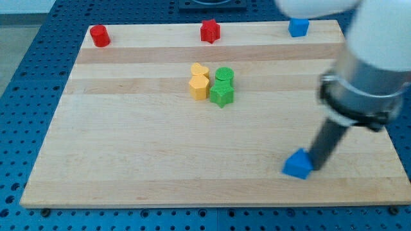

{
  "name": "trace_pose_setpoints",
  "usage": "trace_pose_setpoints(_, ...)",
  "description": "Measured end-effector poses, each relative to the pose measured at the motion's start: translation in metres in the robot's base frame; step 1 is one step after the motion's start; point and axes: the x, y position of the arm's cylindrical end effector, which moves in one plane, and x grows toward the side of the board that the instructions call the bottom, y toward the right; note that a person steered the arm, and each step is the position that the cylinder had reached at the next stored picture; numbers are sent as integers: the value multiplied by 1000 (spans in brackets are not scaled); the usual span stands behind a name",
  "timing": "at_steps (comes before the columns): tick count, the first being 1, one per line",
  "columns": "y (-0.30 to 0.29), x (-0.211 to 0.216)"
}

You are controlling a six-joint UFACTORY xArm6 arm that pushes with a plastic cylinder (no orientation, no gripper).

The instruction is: Push the blue triangle towards bottom left

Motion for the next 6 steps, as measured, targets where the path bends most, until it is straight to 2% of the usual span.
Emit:
trace_pose_setpoints(1,-80,0)
trace_pose_setpoints(2,-68,0)
trace_pose_setpoints(3,-23,12)
trace_pose_setpoints(4,-30,20)
trace_pose_setpoints(5,-90,20)
trace_pose_setpoints(6,-110,22)
